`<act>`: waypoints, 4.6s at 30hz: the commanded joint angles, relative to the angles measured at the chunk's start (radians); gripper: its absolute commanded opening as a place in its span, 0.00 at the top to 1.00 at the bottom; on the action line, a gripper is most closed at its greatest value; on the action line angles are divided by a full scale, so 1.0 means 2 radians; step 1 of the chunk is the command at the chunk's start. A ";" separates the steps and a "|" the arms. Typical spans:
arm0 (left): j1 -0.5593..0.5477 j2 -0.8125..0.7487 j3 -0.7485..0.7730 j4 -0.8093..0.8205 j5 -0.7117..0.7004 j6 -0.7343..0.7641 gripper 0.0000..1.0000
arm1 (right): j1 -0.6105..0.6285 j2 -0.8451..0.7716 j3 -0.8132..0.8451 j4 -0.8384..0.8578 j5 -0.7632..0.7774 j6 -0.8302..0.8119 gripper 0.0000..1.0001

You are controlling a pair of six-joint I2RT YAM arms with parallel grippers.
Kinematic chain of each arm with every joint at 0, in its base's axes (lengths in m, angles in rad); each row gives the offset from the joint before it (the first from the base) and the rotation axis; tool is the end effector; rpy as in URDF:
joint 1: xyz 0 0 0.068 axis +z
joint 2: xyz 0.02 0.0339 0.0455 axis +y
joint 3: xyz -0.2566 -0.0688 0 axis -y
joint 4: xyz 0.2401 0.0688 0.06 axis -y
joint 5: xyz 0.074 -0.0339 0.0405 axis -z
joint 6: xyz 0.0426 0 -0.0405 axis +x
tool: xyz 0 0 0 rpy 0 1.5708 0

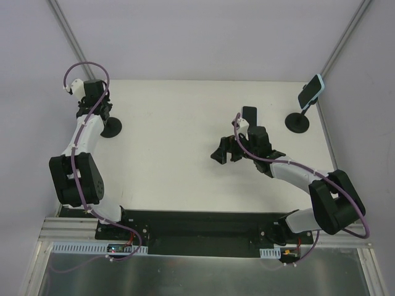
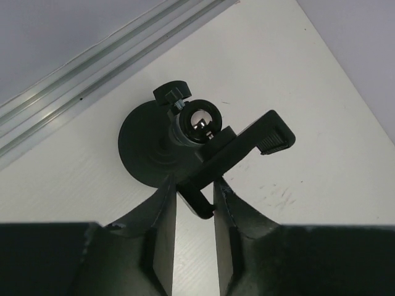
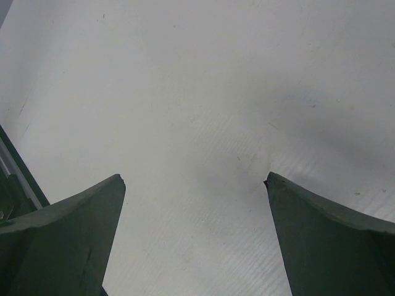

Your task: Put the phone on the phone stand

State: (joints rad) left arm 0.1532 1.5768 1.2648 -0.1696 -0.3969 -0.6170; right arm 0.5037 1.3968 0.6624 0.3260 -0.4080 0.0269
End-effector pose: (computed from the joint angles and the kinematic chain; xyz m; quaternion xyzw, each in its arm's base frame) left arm 0.3620 0.0726 0.3010 -0.4097 0.7388 0.0474 0.5331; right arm 0.2527 0.1585 0.2049 -0.3014 0.7691 0.3044 0.4744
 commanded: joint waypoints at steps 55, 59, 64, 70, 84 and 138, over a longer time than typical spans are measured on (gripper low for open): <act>-0.311 -0.095 -0.063 -0.111 0.421 0.290 0.37 | -0.019 -0.047 -0.018 -0.033 0.339 0.029 0.00; -0.311 -0.119 -0.069 -0.111 0.412 0.286 0.17 | -0.078 0.003 0.058 -0.115 0.312 0.083 0.00; -0.311 -0.165 -0.079 -0.107 0.381 0.282 0.14 | -0.115 0.073 0.179 -0.244 0.317 0.060 0.03; -0.312 -0.223 -0.095 -0.094 0.348 0.276 0.14 | -0.148 0.202 0.344 -0.338 0.240 0.016 0.03; -0.312 -0.271 -0.104 -0.080 0.356 0.264 0.14 | -0.139 0.365 0.524 -0.444 0.231 -0.002 0.03; -0.311 -0.258 -0.108 -0.079 0.346 0.269 0.14 | -0.119 0.528 0.818 -0.609 0.323 0.000 0.03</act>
State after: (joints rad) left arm -0.4595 1.0641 1.0550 -0.3569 0.3050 -0.0898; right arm 0.2726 2.4176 2.1563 -0.7555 0.1707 0.0353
